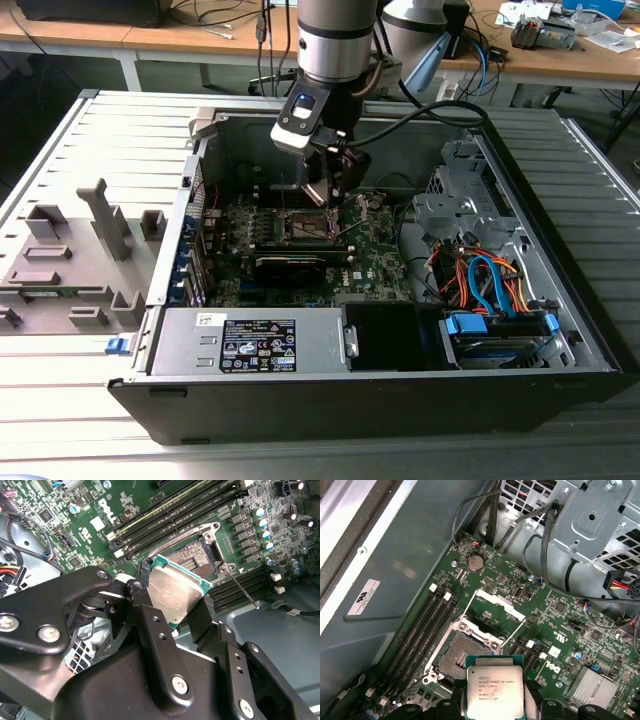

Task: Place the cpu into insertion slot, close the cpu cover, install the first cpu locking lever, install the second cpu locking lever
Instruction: 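Close the cpu cover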

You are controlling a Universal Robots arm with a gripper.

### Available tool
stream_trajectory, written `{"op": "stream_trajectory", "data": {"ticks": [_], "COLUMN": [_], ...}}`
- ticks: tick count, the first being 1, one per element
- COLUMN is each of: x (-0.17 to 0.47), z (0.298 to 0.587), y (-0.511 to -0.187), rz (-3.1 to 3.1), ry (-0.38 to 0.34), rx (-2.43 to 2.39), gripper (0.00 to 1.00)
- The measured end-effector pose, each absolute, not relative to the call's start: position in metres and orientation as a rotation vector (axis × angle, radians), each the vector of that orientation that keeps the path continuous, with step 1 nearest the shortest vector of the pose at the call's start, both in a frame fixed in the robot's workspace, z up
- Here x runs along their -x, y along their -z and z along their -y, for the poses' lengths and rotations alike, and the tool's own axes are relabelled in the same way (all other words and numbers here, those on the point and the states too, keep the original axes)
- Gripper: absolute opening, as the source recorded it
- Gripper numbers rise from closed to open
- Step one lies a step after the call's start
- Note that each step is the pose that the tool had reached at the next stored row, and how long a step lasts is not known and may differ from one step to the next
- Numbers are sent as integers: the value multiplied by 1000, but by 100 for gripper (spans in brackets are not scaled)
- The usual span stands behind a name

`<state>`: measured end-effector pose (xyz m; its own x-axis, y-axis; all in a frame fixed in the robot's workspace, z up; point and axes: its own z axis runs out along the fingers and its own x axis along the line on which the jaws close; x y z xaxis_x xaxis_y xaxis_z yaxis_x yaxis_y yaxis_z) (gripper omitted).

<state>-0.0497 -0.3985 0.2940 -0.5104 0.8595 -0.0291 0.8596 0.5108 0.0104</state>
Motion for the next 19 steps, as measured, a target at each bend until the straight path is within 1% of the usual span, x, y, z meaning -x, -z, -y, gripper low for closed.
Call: {"op": "stream_trajectory", "data": {"ticks": [19], "x": [50], "z": [396], "y": [-291], "rz": [-2573], "ry": [15], "rx": [-1749], "gripper": [55]}}
